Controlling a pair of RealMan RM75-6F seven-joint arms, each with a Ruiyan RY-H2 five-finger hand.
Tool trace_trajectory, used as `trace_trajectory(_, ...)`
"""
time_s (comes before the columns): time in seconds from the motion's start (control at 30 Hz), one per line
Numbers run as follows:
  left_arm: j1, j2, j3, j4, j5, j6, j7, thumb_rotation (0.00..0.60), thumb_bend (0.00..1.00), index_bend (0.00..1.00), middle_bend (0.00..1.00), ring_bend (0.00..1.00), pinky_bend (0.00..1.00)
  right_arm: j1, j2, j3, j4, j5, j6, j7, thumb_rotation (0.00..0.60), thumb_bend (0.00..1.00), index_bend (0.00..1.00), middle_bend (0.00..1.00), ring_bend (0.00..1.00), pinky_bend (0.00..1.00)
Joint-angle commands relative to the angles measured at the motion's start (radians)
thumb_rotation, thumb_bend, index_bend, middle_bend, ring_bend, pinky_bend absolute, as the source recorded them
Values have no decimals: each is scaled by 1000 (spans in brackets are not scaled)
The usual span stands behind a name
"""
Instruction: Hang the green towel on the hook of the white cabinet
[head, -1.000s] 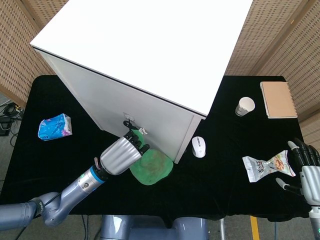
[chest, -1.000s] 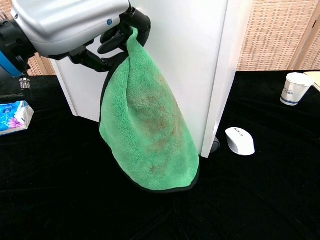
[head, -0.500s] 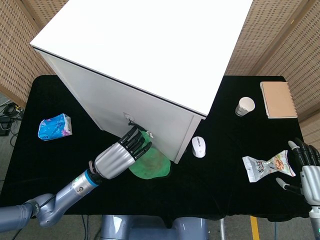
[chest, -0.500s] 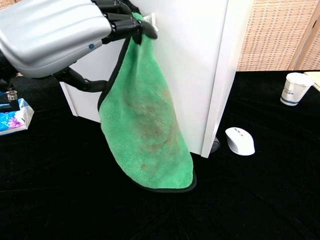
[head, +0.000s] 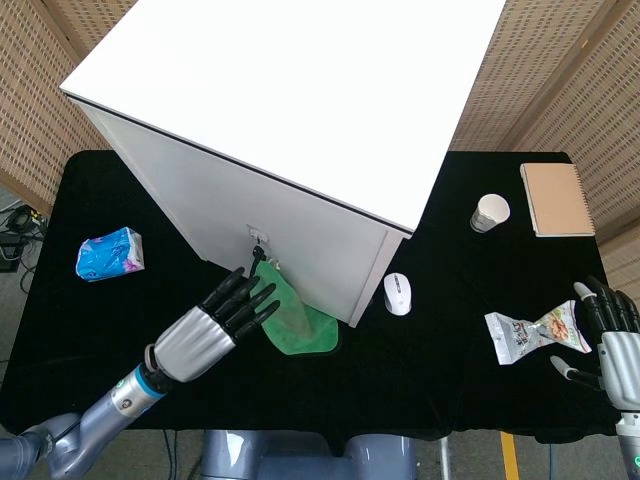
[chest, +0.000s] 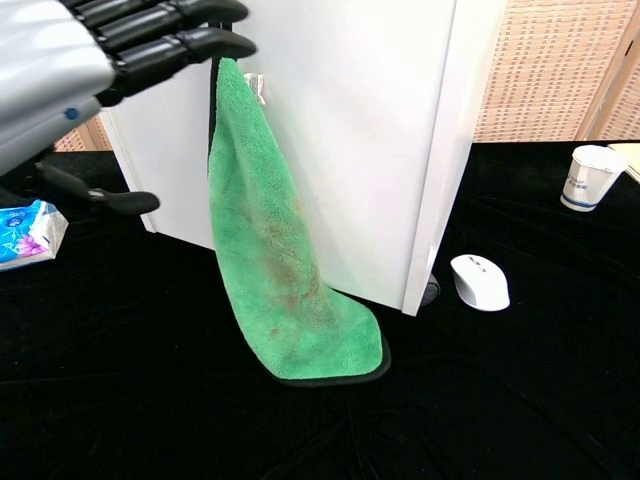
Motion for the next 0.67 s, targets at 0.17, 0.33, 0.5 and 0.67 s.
trace_trajectory(0.17,195,18,61,-45,-185,123,-150,600,133,59,0,0,0,2,-3,3,2,8,-4,-6,600,89,26,0,0,0)
trace_trajectory(0.33,293,55,71,-59,-303,156,-222,600,127,52,0,0,0,3,-5,7,3,9,-2,-12,600,89,25,0,0,0)
trace_trajectory(0.5,340,103,83,-94,-386,126,-282,600,105,4,0,0,0,6,-9,8,5,11,-6,-18,600,89,24,0,0,0)
trace_trajectory(0.67,364,142,57,-114,-422,126,-300,600,102,0,0,0,0,6,-12,4,7,7,-9,-23,600,89,24,0,0,0)
